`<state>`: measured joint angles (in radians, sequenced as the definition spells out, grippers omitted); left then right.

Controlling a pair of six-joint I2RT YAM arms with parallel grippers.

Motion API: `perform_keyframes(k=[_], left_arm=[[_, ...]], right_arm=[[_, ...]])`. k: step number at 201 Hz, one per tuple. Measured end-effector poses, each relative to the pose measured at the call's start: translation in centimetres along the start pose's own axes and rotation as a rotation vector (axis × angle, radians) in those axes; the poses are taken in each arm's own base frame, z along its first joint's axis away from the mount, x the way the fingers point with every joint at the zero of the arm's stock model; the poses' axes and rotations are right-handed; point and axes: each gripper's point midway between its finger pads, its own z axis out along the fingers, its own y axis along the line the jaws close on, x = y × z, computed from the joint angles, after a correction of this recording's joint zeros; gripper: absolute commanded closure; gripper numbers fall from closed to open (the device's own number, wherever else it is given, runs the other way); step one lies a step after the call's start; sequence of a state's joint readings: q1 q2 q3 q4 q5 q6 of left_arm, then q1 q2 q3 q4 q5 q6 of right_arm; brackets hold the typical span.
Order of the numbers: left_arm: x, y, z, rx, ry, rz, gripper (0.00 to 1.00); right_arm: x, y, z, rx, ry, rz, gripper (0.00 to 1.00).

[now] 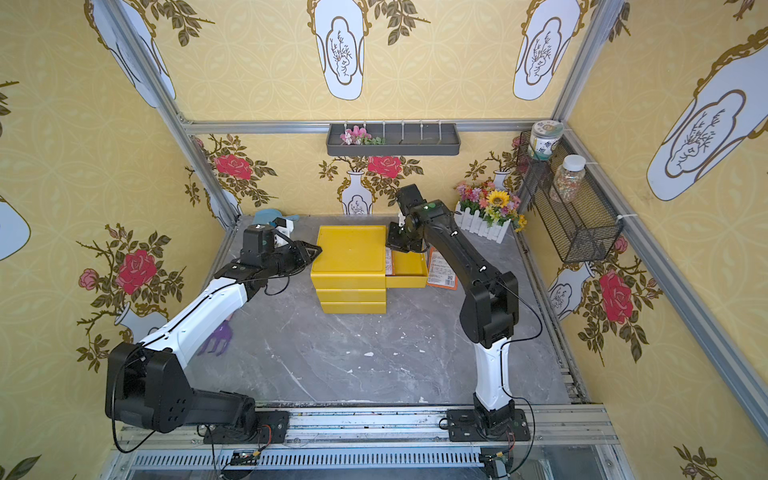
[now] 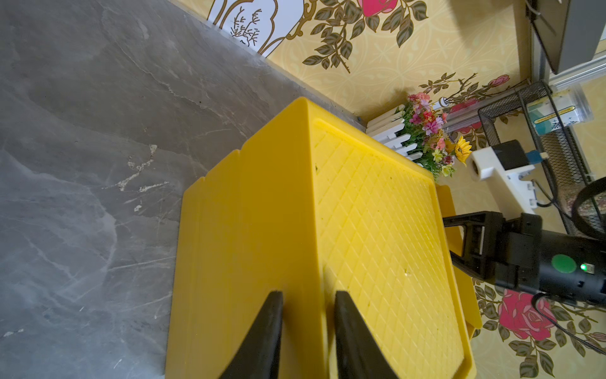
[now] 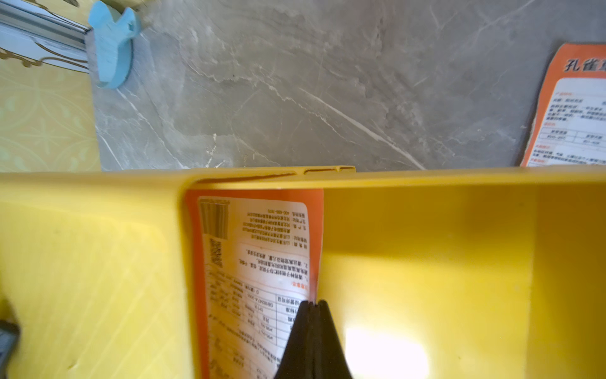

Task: Take the seed bags out of the drawer
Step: Pick up the seed packet from the drawer, then place the seed packet at the center of the board.

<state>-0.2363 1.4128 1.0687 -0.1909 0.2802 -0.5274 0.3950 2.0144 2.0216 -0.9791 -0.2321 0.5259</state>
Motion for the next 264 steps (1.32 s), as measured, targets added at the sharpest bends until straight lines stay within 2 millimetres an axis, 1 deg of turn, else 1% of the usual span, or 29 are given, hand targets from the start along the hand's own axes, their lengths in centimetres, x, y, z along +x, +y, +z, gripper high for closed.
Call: perform_keyframes(k=[31,92,106,143,163,264], left_arm=[[0.0,0.0,0.0,0.0,0.002,0.0,0.69],[0.0,0.0,0.1,-0.002,0.006,-0.002,0.69],[0.0,0.0,0.1,-0.003,0.008,-0.003,0.69],[-0.1,0.0,0.2,-0.004,0.01,-0.004,0.69],[-0.1,0.0,0.2,-0.004,0.011,-0.004,0.69],[-0.2,-0.1,0.2,-0.005,0.011,-0.001,0.69]], right_arm=[[-0.2,-0.2,-0.9,0.008,-0.007,-0.004,1.0],[-1.1,-1.8,-3.6,0.062,-0.052,-0.028,1.0],[-1.3,-2.4,-4.2,0.084,-0.062,-0.033,1.0],[-1.8,-3.1,-5.7,0.091,-0.085,-0.044,1.0],[-2.3,-3.7,-6.8,0.108,-0.107,-0.045,1.0],[-4.2,-5.7,-12.2,0.115,-0.218,-0.042,1.0]])
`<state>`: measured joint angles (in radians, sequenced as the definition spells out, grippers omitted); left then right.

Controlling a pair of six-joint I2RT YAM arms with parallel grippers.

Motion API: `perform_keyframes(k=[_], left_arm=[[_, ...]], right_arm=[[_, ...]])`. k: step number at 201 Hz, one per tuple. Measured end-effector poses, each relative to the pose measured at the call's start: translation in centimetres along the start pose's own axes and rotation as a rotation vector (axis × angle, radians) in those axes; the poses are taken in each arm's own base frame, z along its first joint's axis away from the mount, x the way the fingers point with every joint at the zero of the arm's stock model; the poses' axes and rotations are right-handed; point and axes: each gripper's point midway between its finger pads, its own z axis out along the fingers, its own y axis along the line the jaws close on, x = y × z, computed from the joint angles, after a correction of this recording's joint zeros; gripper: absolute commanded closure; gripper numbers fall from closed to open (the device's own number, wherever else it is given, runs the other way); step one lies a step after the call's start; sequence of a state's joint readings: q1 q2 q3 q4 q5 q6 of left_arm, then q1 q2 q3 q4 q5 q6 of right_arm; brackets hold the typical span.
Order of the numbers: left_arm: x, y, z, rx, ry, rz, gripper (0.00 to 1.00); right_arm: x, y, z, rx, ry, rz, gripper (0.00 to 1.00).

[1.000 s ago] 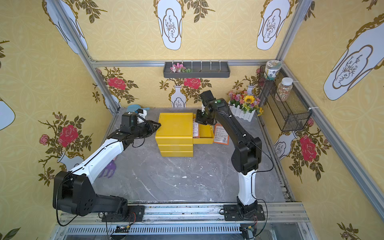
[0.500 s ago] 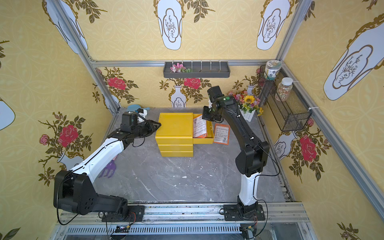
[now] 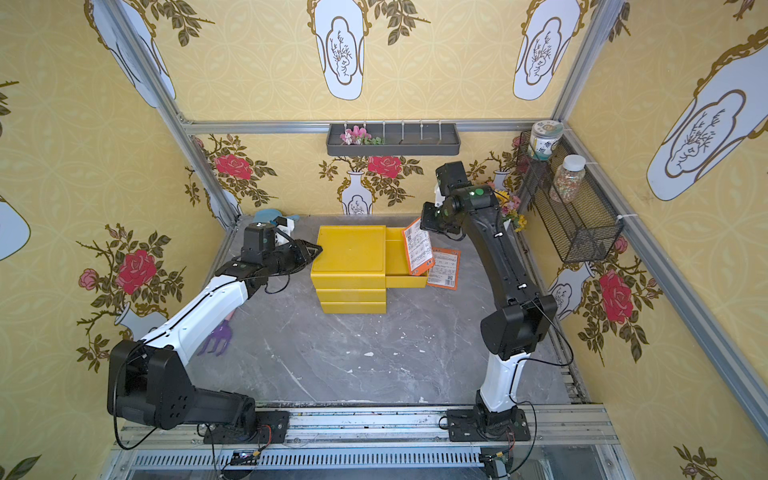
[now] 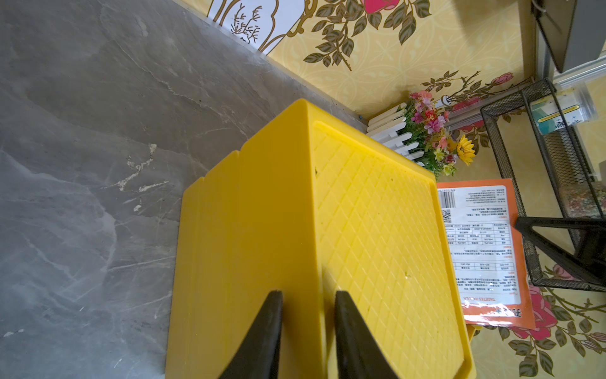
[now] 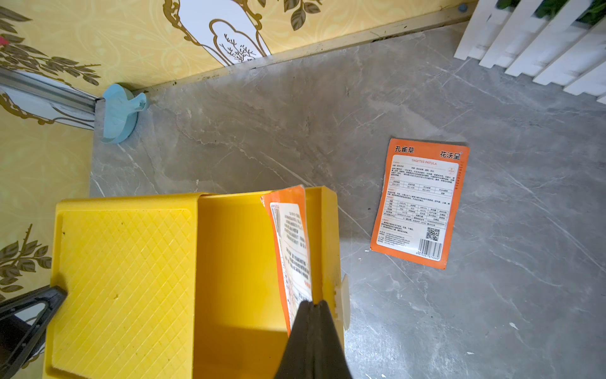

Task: Take the seed bags out of the drawer
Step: Place the seed packet at the center of the board.

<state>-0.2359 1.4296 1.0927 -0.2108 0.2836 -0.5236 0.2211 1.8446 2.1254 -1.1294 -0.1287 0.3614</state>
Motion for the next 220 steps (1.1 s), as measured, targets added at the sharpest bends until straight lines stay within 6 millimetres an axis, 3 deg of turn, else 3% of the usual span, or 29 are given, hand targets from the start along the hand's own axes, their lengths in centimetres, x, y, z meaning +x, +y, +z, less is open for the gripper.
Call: perform_keyframes(k=[107,133,180,220], left_arm=[[0.0,0.0,0.0,-0.003,0.003,0.001,0.69],[0.0,-0.1,0.0,-0.005,0.006,0.0,0.69],[0.0,-0.1,0.0,-0.006,0.009,0.0,0.69],[0.0,-0.1,-0.1,-0.006,0.008,-0.002,0.69]], right_arm=[[-3.5,-5.9,-5.8,0.057,-0.161,0.112,1.0],[-3.5,-7.8,-6.1,0.098,-0.171,0.141,1.0],[-1.7,-10.9,-3.2,0.171,-0.109,0.164,1.0],[0.8,-12.7,2.0,0.193,-0.008,0.173,1.0]])
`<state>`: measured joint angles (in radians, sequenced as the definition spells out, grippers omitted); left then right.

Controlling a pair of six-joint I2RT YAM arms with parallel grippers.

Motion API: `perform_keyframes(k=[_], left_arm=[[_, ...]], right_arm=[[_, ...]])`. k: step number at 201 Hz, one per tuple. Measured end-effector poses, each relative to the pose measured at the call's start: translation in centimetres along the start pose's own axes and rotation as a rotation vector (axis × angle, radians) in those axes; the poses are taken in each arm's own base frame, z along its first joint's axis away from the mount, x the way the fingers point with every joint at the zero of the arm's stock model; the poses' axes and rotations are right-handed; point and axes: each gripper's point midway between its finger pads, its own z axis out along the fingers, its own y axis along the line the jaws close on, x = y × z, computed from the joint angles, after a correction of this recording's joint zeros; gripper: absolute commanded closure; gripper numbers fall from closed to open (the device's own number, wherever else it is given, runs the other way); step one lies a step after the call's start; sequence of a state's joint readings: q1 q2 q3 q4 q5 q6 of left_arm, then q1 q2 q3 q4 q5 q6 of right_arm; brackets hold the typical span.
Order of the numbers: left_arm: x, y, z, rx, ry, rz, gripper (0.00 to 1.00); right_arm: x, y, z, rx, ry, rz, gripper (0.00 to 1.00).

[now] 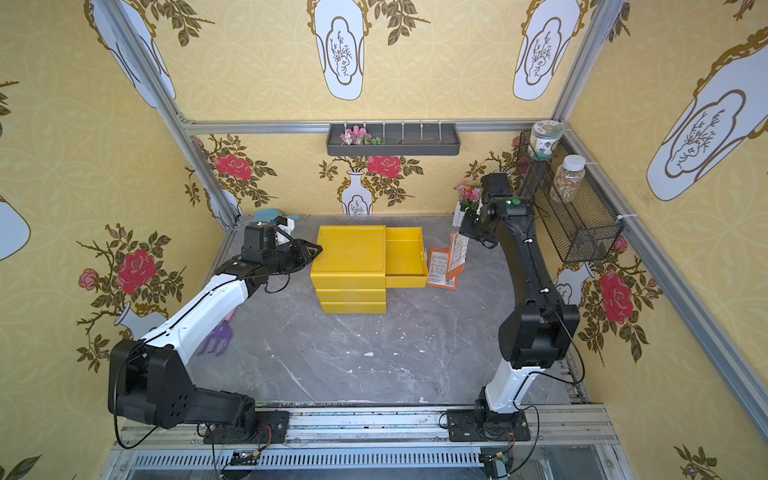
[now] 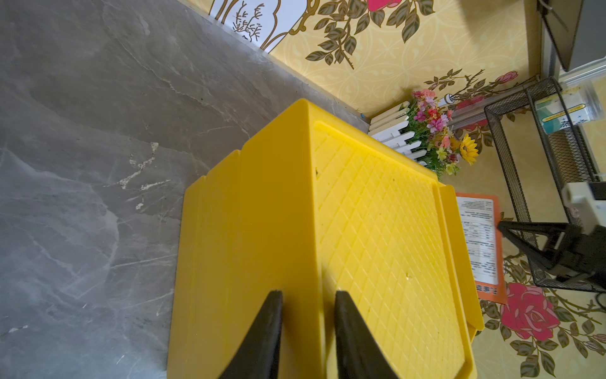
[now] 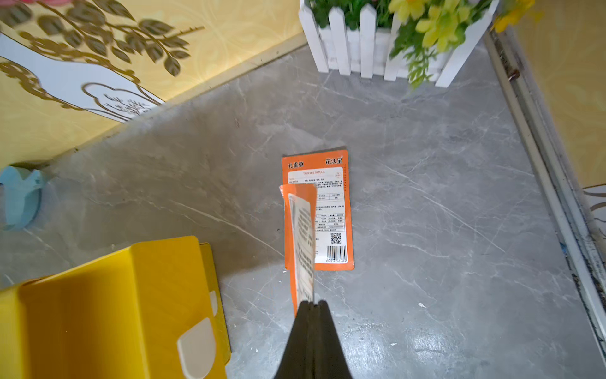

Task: Take the seed bags out of the drawer
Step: Place the seed packet at the center of the board.

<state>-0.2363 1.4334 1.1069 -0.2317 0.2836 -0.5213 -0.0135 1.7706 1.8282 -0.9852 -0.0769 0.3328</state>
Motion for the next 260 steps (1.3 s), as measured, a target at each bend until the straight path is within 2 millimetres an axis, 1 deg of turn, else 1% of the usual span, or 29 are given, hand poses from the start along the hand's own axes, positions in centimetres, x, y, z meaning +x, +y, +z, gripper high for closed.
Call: perform_keyframes(k=[21,65,82,109,142,157,167,182,204,220,235,260], left_arm=[[0.0,0.0,0.0,0.001,-0.001,-0.001,0.69],[0.2,0.0,-0.2,0.002,-0.004,-0.001,0.69],[0.3,0.1,-0.4,0.002,-0.007,-0.001,0.69],[0.4,0.1,-0.4,0.002,-0.007,0.0,0.69],[0.4,0.1,-0.5,0.003,-0.008,-0.002,0.69],[0.4,0.1,-0.5,0.002,-0.008,-0.002,0.69],[0.4,0.1,-0.5,0.002,-0.008,-0.002,0.69],[0.4,0.1,-0.5,0.0,-0.009,-0.002,0.69],[0.5,0.1,-0.6,-0.002,-0.007,-0.004,0.69],[0.5,0.1,-0.6,-0.002,-0.006,-0.005,0.69],[0.5,0.1,-0.7,-0.003,-0.005,-0.005,0.68],[0.6,0.1,-0.7,-0.004,-0.004,-0.005,0.68]], right_arm=[[0.8,-0.4,2.5,0.005,0.036,0.003,1.0],[0.9,-0.1,7.0,-0.024,0.078,-0.003,1.0],[0.9,0.0,8.2,-0.031,0.09,-0.006,1.0],[0.6,0.1,9.5,-0.043,0.1,-0.007,1.0],[1.1,-0.7,11.3,-0.022,0.136,0.0,1.0],[1.1,-1.4,11.9,0.014,0.142,-0.002,0.94],[1.3,-1.8,12.2,0.037,0.153,-0.004,0.9],[1.7,-2.8,12.4,0.081,0.169,-0.004,0.78],[1.9,-4.0,12.1,0.143,0.179,-0.013,0.62],[1.7,-4.5,11.8,0.17,0.174,-0.015,0.53],[1.7,-4.7,11.2,0.18,0.17,-0.016,0.49],[0.9,-4.2,9.5,0.17,0.134,-0.019,0.46]])
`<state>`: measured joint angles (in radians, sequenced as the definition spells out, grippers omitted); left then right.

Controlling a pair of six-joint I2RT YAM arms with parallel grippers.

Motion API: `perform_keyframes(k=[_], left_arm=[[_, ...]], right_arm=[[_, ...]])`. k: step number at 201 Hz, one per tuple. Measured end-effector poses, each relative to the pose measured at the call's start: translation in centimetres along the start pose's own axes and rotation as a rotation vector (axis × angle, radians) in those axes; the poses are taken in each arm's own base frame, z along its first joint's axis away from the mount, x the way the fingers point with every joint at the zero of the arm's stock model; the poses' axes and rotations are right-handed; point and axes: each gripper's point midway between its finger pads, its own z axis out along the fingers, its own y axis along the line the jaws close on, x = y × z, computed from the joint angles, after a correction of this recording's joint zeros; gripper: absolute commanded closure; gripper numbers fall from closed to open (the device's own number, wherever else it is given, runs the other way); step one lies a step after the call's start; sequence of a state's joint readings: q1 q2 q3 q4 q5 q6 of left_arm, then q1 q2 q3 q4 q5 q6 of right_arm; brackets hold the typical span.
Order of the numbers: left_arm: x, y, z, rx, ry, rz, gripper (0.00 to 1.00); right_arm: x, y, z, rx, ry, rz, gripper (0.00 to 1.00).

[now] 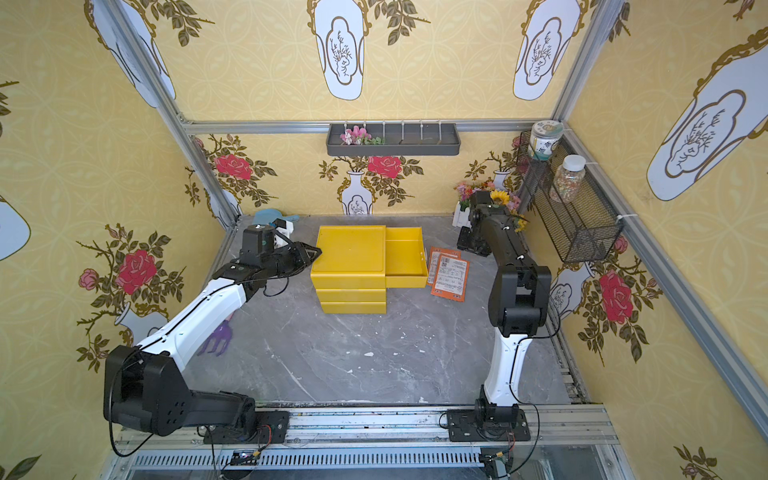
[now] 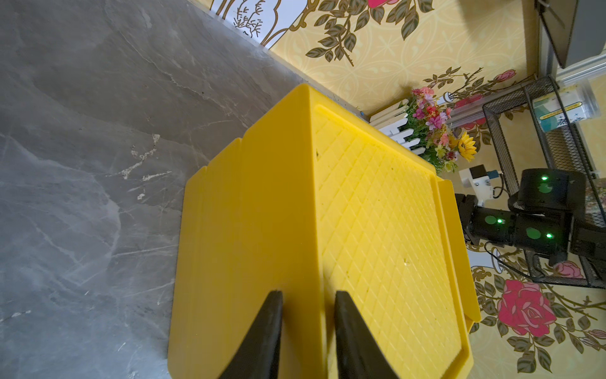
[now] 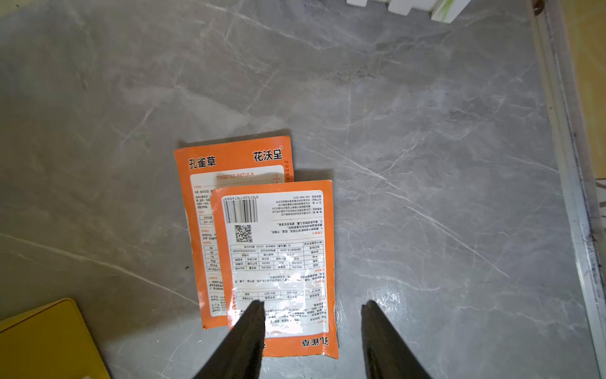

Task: Take the seed bags out of the drawer
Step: Place the seed packet at the center of the board, then close the drawer in the storage box.

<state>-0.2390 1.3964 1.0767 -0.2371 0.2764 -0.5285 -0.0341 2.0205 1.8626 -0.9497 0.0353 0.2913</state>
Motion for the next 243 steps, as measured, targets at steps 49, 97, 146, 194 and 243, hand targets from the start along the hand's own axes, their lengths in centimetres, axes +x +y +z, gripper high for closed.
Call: perform_keyframes(k=[49,97,146,194,243], left_arm=[[0.0,0.0,0.0,0.0,0.0,0.0,0.68],[0.1,0.0,0.0,0.003,-0.003,0.0,0.68],[0.1,0.0,0.0,0.008,-0.004,0.001,0.68],[0.1,0.0,0.0,0.01,-0.007,0.003,0.68],[0.1,0.0,0.0,0.01,-0.007,0.003,0.68]], right_arm=[[0.5,1.8,-3.3,-0.072,-0.03,-0.011,0.43],[2.4,5.6,-6.2,-0.177,-0.034,-0.059,0.43],[4.9,10.4,-8.2,-0.271,-0.019,-0.12,0.42],[6.5,12.4,-8.4,-0.311,0.017,-0.123,0.43],[7.6,14.5,-8.6,-0.37,0.049,-0.114,0.43]])
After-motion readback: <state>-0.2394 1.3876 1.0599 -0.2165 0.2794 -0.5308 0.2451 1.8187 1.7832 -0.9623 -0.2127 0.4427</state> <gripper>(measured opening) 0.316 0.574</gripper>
